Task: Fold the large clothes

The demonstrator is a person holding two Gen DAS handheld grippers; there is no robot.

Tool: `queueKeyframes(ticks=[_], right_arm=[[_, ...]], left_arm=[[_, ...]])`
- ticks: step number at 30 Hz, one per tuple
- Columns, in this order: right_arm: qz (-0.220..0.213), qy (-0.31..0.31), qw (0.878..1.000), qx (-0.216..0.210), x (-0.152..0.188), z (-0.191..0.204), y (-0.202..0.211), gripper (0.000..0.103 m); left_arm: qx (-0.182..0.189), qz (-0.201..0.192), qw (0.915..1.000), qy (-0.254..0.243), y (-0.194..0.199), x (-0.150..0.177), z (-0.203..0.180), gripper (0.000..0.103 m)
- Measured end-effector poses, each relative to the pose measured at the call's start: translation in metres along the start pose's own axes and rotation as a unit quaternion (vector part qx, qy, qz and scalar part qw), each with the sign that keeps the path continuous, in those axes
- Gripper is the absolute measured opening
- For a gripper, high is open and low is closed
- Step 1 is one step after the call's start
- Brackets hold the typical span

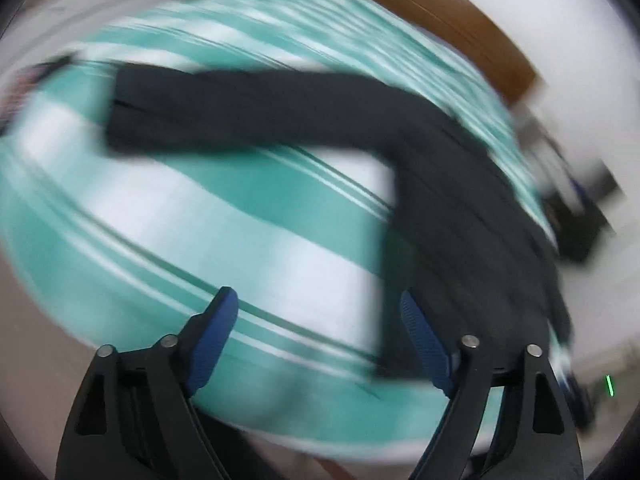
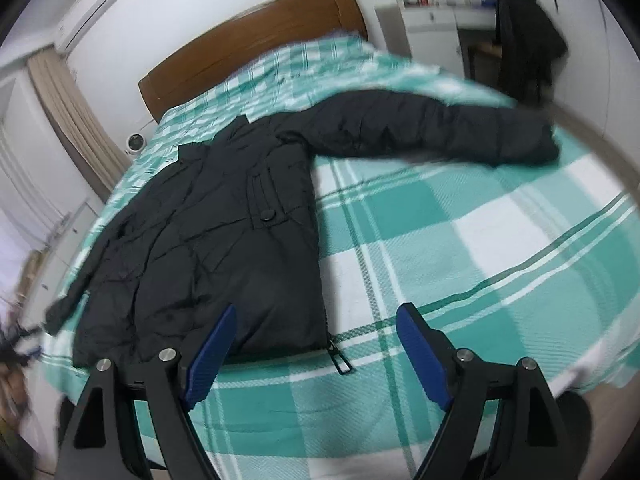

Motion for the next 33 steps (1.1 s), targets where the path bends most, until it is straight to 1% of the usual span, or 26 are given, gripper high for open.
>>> queueKeyframes(ticks=[2, 4, 5, 6, 7, 8, 9, 10, 11, 12, 14, 15, 17, 25, 26, 29, 31, 33], right_arm=[[0.015, -0.014, 1.000, -0.018, -0.004, -0.002, -0.016, 0.083], [0.026, -0.015, 0.999, -0.022, -0.005, -0.003, -0.032, 0.083], [0.035, -0.017, 0.999, -0.034, -0.005, -0.002, -0.040, 0.083], [0.050, -0.021, 0.997, -0.054, -0.002, 0.003, -0.049, 0.083], [0.061, -0.023, 0.996, -0.066, 0.001, 0.006, -0.055, 0.083], [0.069, -0.023, 0.995, -0.073, 0.004, 0.009, -0.061, 0.084], [0.072, -0.019, 0.994, -0.082, 0.006, 0.014, -0.063, 0.084], [0.067, -0.006, 0.993, -0.097, 0.006, 0.022, -0.064, 0.082], [0.063, 0.009, 0.992, -0.110, 0.007, 0.030, -0.063, 0.062], [0.063, 0.030, 0.991, -0.110, 0.009, 0.038, -0.063, 0.028], [0.056, 0.062, 0.993, -0.082, 0.012, 0.045, -0.060, 0.021], [0.052, 0.070, 0.993, -0.074, 0.013, 0.048, -0.056, 0.018], [0.052, 0.074, 0.994, -0.066, 0.016, 0.047, -0.048, 0.017], [0.066, 0.066, 0.994, -0.058, 0.049, 0.031, -0.020, 0.017], [0.067, 0.065, 0.994, -0.056, 0.054, 0.030, -0.016, 0.017], [0.065, 0.072, 0.994, -0.046, 0.056, 0.028, -0.014, 0.017], [0.057, 0.076, 0.995, -0.040, 0.051, 0.028, -0.016, 0.018], [0.052, 0.074, 0.995, -0.032, 0.048, 0.028, -0.016, 0.024]], left_arm=[[0.021, 0.033, 0.9991, -0.015, -0.027, 0.016, -0.025, 0.087], [0.005, 0.055, 0.9983, -0.020, -0.057, 0.024, -0.031, 0.087], [0.002, 0.063, 0.9979, -0.017, -0.069, 0.027, -0.031, 0.087], [0.008, 0.075, 0.9971, -0.015, -0.080, 0.030, -0.032, 0.085], [0.011, 0.084, 0.9963, -0.014, -0.090, 0.031, -0.032, 0.084], [0.005, 0.087, 0.9961, -0.016, -0.095, 0.034, -0.033, 0.078], [0.000, 0.085, 0.9961, -0.023, -0.099, 0.034, -0.034, 0.064], [0.001, 0.086, 0.9957, -0.034, -0.102, 0.035, -0.037, 0.052], [-0.005, 0.091, 0.9949, -0.042, -0.103, 0.037, -0.038, 0.034], [-0.008, 0.090, 0.9947, -0.050, -0.104, 0.038, -0.039, 0.026], [-0.005, 0.092, 0.9938, -0.061, -0.101, 0.039, -0.045, 0.019], [-0.006, 0.093, 0.9934, -0.067, -0.098, 0.043, -0.047, 0.018], [-0.008, 0.099, 0.9924, -0.074, -0.092, 0.048, -0.048, 0.017], [-0.002, 0.127, 0.9896, -0.067, -0.073, 0.075, -0.037, 0.018], [-0.003, 0.130, 0.9891, -0.069, -0.071, 0.079, -0.037, 0.018], [-0.011, 0.136, 0.9870, -0.085, -0.068, 0.085, -0.038, 0.018], [-0.014, 0.133, 0.9864, -0.095, -0.070, 0.079, -0.040, 0.019], [-0.020, 0.127, 0.9864, -0.103, -0.069, 0.073, -0.043, 0.025]])
Point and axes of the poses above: each gripper's, at about its wrist camera, not at the fingertips, and y roughly against the way its jaws point, z to its left, x to its underside, the point moved 10 cm from there along -y, roughly the way its jaws point, and after that the axes turned 10 degrees about x, right-handed, at the moved point
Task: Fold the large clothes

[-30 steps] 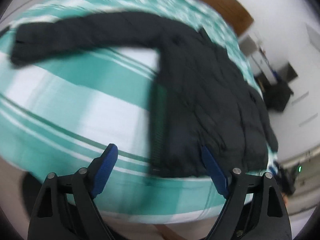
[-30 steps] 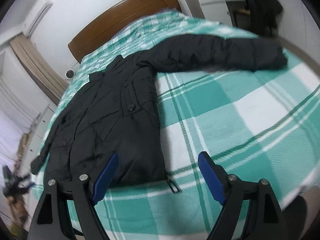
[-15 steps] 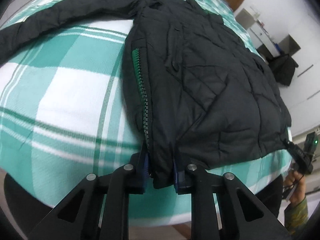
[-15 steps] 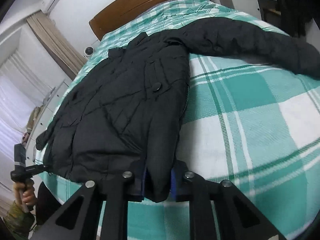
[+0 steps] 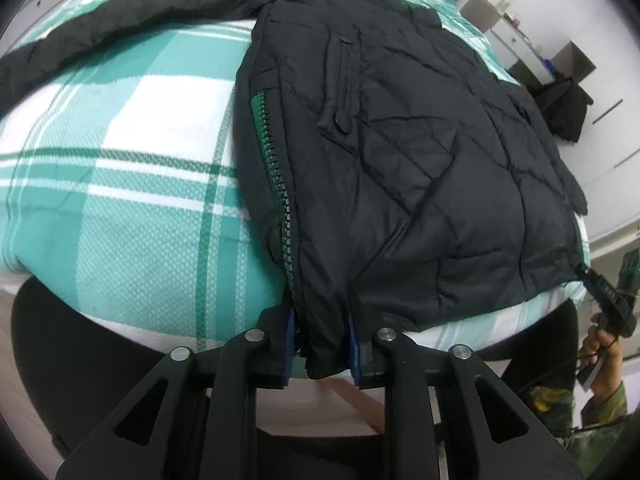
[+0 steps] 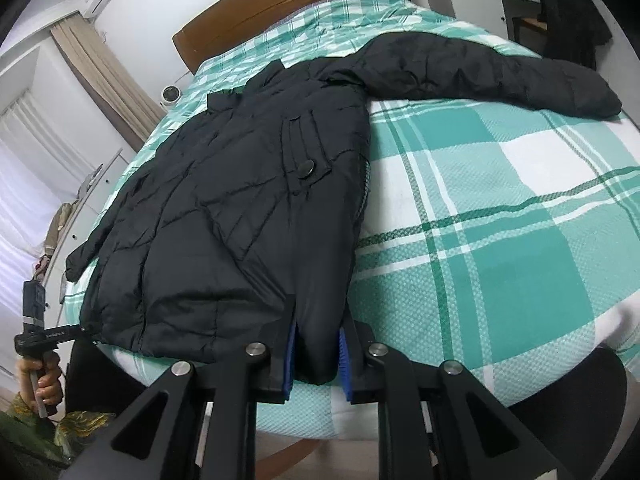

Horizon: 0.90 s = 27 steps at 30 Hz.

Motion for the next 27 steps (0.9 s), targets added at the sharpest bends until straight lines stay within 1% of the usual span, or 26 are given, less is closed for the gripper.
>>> queueKeyframes(ticks=[1, 2, 3, 4, 5, 6, 7, 8, 9, 11, 13, 15, 16, 20, 21, 23, 25, 27], right_arm=[[0.001, -0.001, 1.000, 0.003, -0.001, -0.002, 0.002, 0.030], [0.003, -0.003, 1.000, 0.011, -0.002, -0.006, 0.004, 0.054], [0.003, -0.006, 1.000, 0.018, -0.002, -0.010, 0.007, 0.079], [-0.003, -0.009, 1.000, 0.030, -0.003, -0.016, 0.013, 0.086], [-0.013, -0.011, 0.999, 0.042, -0.005, -0.022, 0.019, 0.088], [-0.020, -0.012, 0.998, 0.053, -0.005, -0.028, 0.025, 0.088], [-0.027, -0.013, 0.997, 0.070, -0.008, -0.036, 0.030, 0.088], [-0.034, -0.014, 0.996, 0.084, -0.010, -0.041, 0.035, 0.088], [-0.043, -0.014, 0.994, 0.099, -0.014, -0.045, 0.040, 0.088], [-0.064, -0.010, 0.991, 0.121, -0.023, -0.048, 0.050, 0.088], [-0.082, -0.005, 0.987, 0.137, -0.034, -0.047, 0.058, 0.088], [-0.094, -0.002, 0.986, 0.141, -0.044, -0.041, 0.063, 0.088], [-0.098, 0.000, 0.985, 0.143, -0.048, -0.037, 0.065, 0.088], [-0.110, 0.019, 0.983, 0.144, -0.057, -0.022, 0.070, 0.088], [-0.116, 0.022, 0.982, 0.144, -0.059, -0.018, 0.072, 0.088], [-0.126, 0.026, 0.981, 0.145, -0.056, -0.014, 0.076, 0.088], [-0.135, 0.031, 0.979, 0.148, -0.055, -0.010, 0.077, 0.088], [-0.148, 0.042, 0.976, 0.154, -0.056, -0.006, 0.078, 0.088]], left_arm=[[-0.006, -0.005, 1.0000, -0.003, 0.004, -0.002, 0.000, 0.029], [-0.013, -0.015, 0.9998, -0.008, 0.009, -0.004, 0.000, 0.039], [-0.020, -0.029, 0.9993, -0.015, 0.016, -0.007, 0.000, 0.053], [-0.029, -0.045, 0.9983, -0.023, 0.024, -0.011, -0.001, 0.060], [-0.038, -0.063, 0.9968, -0.029, 0.032, -0.016, -0.002, 0.070], [-0.054, -0.089, 0.9939, -0.036, 0.045, -0.024, -0.003, 0.077], [-0.065, -0.106, 0.9914, -0.039, 0.054, -0.027, -0.004, 0.080], [-0.074, -0.123, 0.9888, -0.042, 0.062, -0.026, -0.002, 0.086], [-0.087, -0.147, 0.9843, -0.043, 0.072, -0.035, -0.004, 0.092], [-0.108, -0.190, 0.9750, -0.041, 0.085, -0.050, -0.004, 0.099], [-0.124, -0.224, 0.9659, -0.038, 0.093, -0.061, 0.000, 0.099], [-0.140, -0.252, 0.9570, -0.036, 0.105, -0.073, 0.006, 0.099], [-0.143, -0.259, 0.9545, -0.039, 0.108, -0.078, 0.006, 0.099], [-0.154, -0.265, 0.9491, -0.072, 0.116, -0.099, -0.004, 0.099], [-0.161, -0.273, 0.9455, -0.076, 0.121, -0.102, -0.005, 0.099], [-0.166, -0.283, 0.9419, -0.071, 0.129, -0.101, -0.006, 0.099], [-0.163, -0.289, 0.9415, -0.058, 0.133, -0.097, -0.006, 0.099], [-0.156, -0.286, 0.9443, -0.046, 0.129, -0.091, -0.005, 0.099]])
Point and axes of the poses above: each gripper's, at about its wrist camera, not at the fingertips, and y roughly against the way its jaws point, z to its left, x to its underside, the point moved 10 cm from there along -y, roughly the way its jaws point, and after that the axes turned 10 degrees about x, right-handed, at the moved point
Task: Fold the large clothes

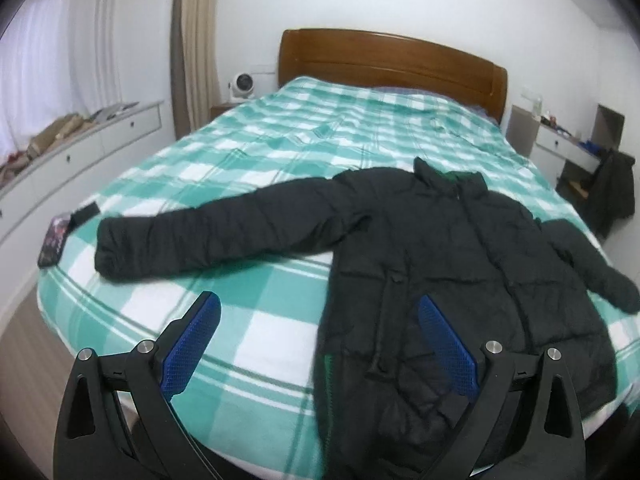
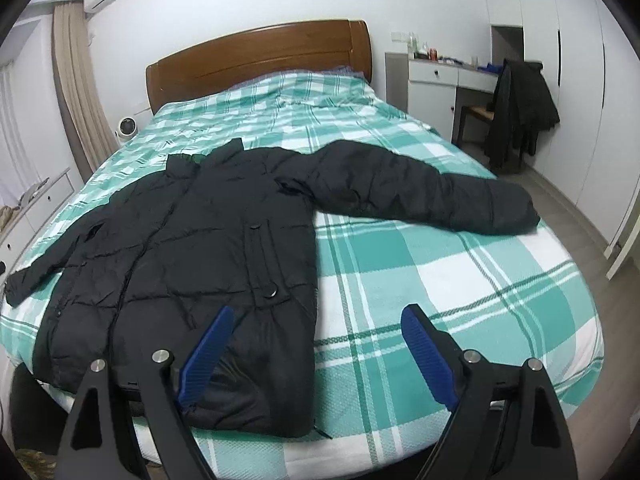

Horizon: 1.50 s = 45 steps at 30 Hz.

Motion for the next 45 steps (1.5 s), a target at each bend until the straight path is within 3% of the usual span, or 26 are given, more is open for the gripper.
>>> queueKeyframes(ticks=[7, 13, 17, 23, 29, 39, 45], right_arm=[[-0.018, 0.014, 1.000, -0.007, -0.002, 0.011, 0.002, 0.088], [-0.016, 0.027, 0.999, -0.019, 0.006, 0.027, 0.001, 0.089], [-0.011, 0.035, 0.999, -0.024, 0.011, 0.037, 0.001, 0.089], [-0.003, 0.026, 0.999, -0.031, 0.015, 0.040, -0.001, 0.089], [0.000, 0.026, 0.999, -0.028, 0.016, 0.038, -0.003, 0.089], [0.005, 0.022, 0.999, -0.026, 0.017, 0.036, -0.006, 0.089], [0.009, 0.017, 0.999, -0.026, 0.017, 0.035, -0.007, 0.089]], left_arm=[[0.033, 0.067, 0.9972, -0.005, -0.014, 0.036, -0.017, 0.099], [0.049, 0.089, 0.9946, -0.022, -0.015, 0.045, -0.034, 0.102], [0.042, 0.084, 0.9948, -0.039, -0.011, 0.043, -0.040, 0.102], [0.068, 0.095, 0.9932, -0.007, -0.008, 0.043, -0.037, 0.102], [0.043, 0.090, 0.9944, -0.037, -0.006, 0.042, -0.036, 0.102], [0.039, 0.087, 0.9918, -0.085, -0.006, 0.040, -0.055, 0.102], [0.039, 0.088, 0.9919, -0.082, -0.006, 0.040, -0.056, 0.101]])
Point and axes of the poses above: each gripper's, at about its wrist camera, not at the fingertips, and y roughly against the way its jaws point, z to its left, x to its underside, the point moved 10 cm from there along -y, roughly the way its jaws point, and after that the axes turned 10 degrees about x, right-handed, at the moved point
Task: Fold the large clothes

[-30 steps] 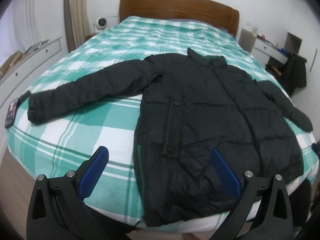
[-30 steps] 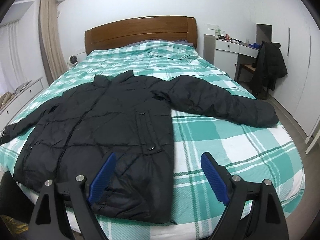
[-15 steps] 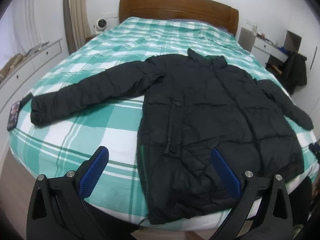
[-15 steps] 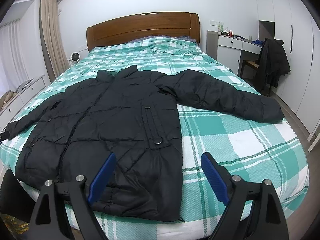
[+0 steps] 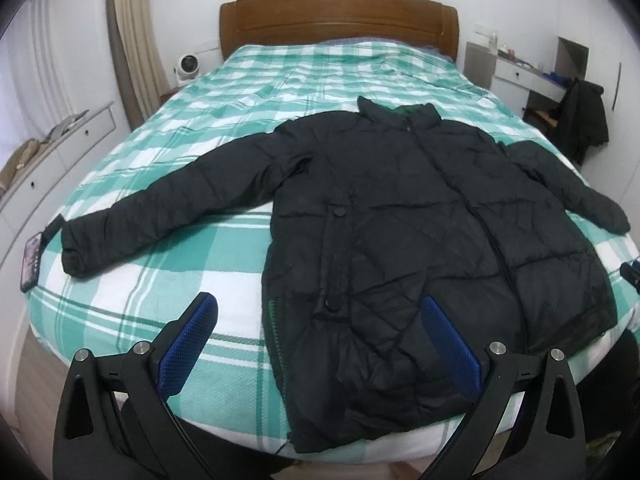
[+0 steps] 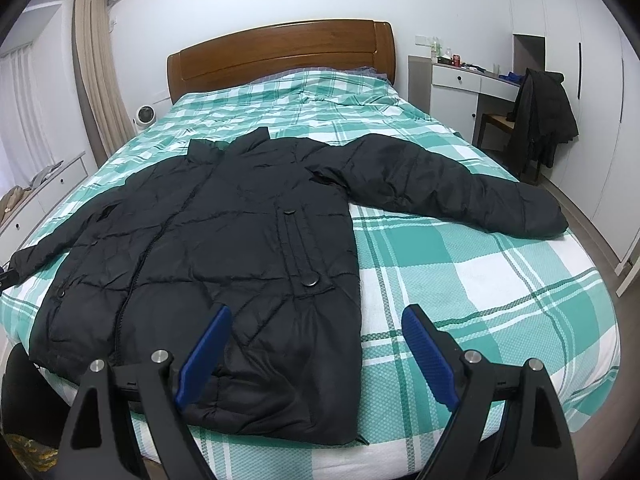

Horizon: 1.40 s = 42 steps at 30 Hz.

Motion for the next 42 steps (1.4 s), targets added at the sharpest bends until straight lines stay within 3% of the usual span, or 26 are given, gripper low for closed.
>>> queueKeyframes(ticks=[42], right_arm=[[0.008, -0.007, 1.000, 0.001, 0.0045, -0.0081, -0.0045, 0.089]], left_arm=[[0.006, 0.004, 1.0000, 0.005, 0.0020, -0.0006, -0.0018, 0.101]])
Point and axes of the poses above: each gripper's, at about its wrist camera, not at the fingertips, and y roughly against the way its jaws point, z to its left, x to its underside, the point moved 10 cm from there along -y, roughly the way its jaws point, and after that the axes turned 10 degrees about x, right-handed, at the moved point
